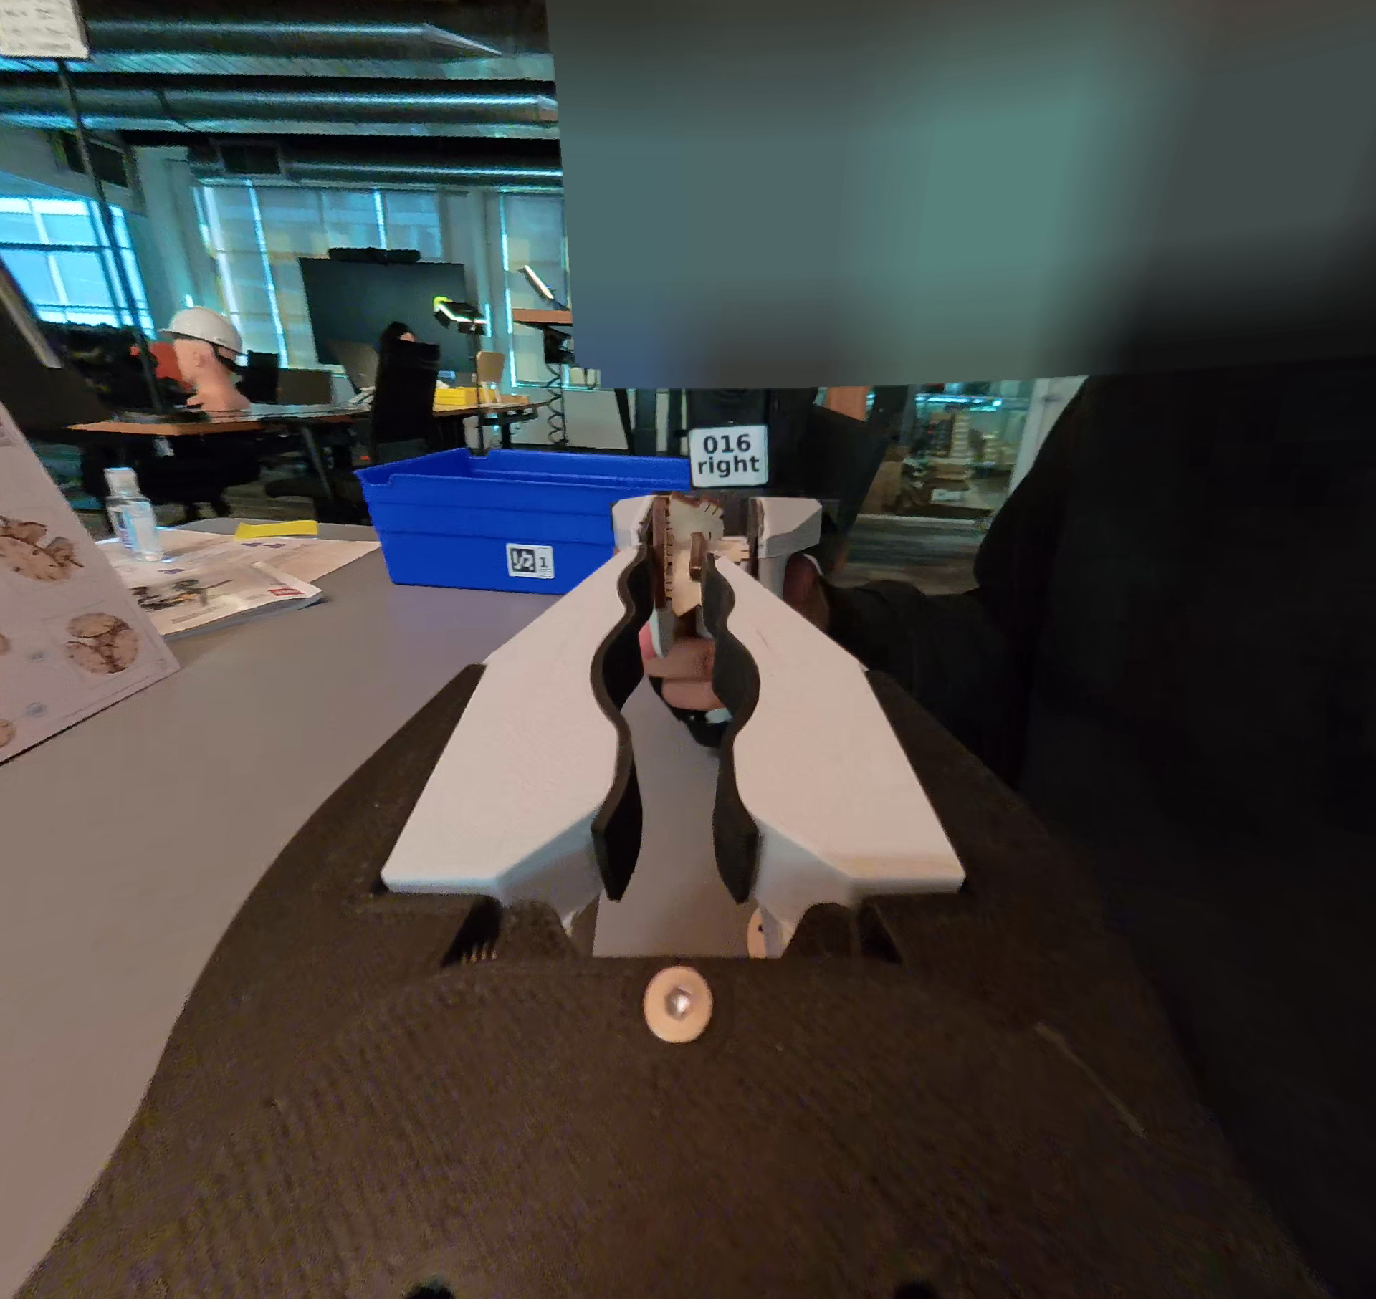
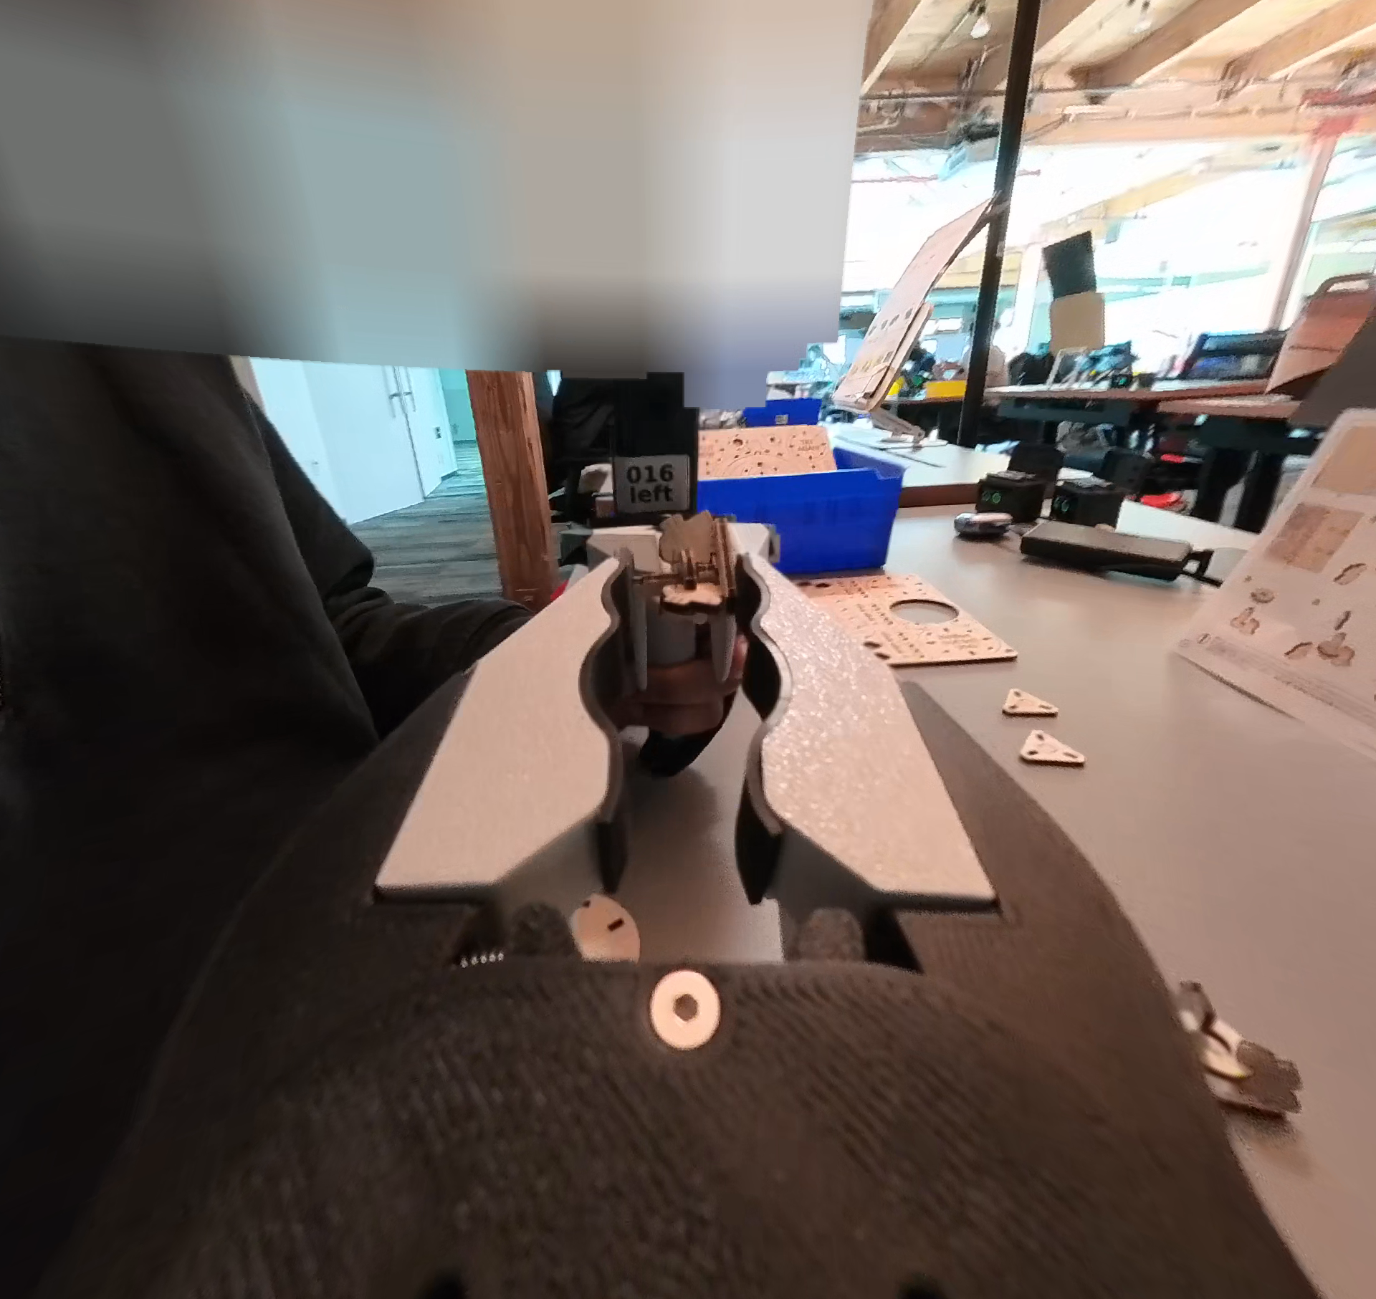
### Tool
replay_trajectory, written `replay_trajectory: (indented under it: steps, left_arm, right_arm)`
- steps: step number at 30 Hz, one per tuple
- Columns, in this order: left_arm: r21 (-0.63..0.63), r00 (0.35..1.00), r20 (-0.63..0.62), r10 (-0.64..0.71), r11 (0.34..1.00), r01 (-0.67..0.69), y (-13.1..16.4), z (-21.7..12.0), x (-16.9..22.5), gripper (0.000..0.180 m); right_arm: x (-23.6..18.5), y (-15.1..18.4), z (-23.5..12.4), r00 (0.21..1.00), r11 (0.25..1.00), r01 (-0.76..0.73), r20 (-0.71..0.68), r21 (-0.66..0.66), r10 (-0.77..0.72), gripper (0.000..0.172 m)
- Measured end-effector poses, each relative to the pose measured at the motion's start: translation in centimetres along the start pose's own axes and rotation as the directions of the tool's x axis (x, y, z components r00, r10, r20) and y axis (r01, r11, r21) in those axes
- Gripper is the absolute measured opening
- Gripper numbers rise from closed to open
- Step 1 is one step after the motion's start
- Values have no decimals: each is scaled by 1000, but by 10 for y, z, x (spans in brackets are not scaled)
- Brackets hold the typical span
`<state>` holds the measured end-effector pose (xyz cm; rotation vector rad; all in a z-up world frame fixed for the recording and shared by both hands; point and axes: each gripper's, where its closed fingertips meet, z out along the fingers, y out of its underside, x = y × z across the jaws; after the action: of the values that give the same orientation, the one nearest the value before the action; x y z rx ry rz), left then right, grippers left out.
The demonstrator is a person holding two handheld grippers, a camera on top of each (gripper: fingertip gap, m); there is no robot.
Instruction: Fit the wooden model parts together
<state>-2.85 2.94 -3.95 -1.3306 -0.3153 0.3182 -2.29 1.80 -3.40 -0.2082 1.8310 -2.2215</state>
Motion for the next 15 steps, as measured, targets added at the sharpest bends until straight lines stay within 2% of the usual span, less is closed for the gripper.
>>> replay_trajectory:
  steps: [9, 15]
  left_arm:
    - [-5, 1000, 12, -17, 1000, 17, 1, 0, -1, 10]
    - [-26, 997, 7, -82, 996, 82, 2, -1, -3, 12]
  right_arm:
    - [2, 3, 0, 999, 998, 22, -21, -53, -24, 25]
    - [4, 2, 1, 996, 996, 54, -65, -74, -59, 24]
